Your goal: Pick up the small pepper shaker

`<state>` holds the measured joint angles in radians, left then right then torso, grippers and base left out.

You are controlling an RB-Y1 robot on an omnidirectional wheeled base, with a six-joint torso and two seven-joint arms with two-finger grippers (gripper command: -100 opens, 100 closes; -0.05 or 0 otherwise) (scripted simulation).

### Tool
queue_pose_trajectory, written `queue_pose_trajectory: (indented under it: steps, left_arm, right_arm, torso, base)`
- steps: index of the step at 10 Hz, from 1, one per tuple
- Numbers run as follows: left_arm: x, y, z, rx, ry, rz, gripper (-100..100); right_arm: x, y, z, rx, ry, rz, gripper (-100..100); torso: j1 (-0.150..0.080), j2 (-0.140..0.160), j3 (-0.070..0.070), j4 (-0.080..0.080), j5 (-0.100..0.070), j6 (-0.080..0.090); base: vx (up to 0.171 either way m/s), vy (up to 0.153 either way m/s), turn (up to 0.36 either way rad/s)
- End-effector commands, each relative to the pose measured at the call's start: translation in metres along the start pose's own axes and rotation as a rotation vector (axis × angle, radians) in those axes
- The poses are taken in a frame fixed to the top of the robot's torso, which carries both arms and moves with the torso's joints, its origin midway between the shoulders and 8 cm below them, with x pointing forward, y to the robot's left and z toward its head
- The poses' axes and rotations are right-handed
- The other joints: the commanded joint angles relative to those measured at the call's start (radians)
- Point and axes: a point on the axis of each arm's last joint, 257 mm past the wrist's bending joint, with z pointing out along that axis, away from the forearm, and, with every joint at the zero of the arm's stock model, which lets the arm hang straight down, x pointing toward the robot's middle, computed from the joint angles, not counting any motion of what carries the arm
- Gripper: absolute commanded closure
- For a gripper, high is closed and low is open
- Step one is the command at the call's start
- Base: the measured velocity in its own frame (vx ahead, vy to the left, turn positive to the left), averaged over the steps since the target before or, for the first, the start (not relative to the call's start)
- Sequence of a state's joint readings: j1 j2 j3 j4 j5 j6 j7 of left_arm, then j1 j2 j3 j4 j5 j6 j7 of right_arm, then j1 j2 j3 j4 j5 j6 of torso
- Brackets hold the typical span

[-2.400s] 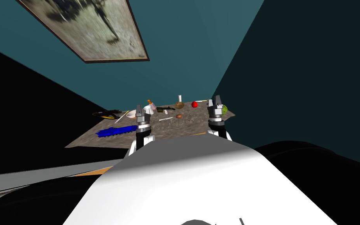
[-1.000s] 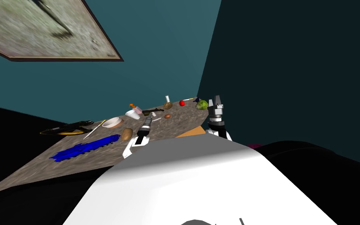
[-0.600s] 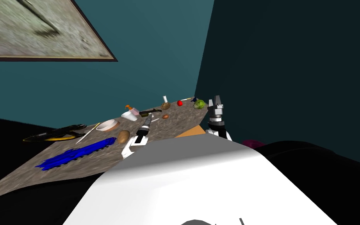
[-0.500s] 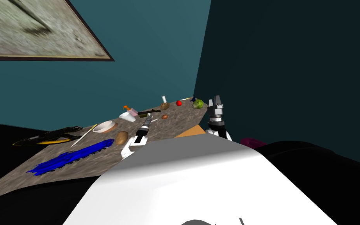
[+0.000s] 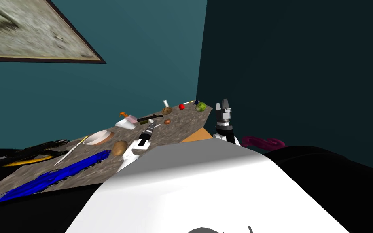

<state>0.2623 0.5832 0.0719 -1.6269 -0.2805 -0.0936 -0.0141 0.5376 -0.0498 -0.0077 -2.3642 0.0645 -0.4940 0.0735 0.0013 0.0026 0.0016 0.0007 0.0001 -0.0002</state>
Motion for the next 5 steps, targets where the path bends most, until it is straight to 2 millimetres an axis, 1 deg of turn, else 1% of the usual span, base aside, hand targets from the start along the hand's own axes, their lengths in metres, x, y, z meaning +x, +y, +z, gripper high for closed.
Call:
queue_pose_trajectory:
  steps: [1, 2, 5]
  left_arm:
    - [0.003, 0.017, -0.002, -0.032, 0.010, 0.023, -100]
    - [0.001, 0.031, 0.000, -0.062, 0.018, 0.057, -100]
    - [-0.007, 0.064, 0.008, -0.137, 0.039, 0.145, -100]
  right_arm:
    - [0.000, 0.000, 0.000, 0.000, 0.000, 0.000, 0]
    - [0.000, 0.000, 0.000, 0.000, 0.000, 0.000, 0]
    - [0.000, 0.000, 0.000, 0.000, 0.000, 0.000, 0]
  torso:
    - [0.000, 0.000, 0.000, 0.000, 0.000, 0.000]
    - [0.000, 0.000, 0.000, 0.000, 0.000, -0.001]
    - [0.002, 0.000, 0.000, 0.000, 0.000, 0.000]
  base:
    - [-0.021, 0.009, -0.044]
    - [-0.016, 0.009, -0.094]
    - [-0.027, 0.034, -0.189]
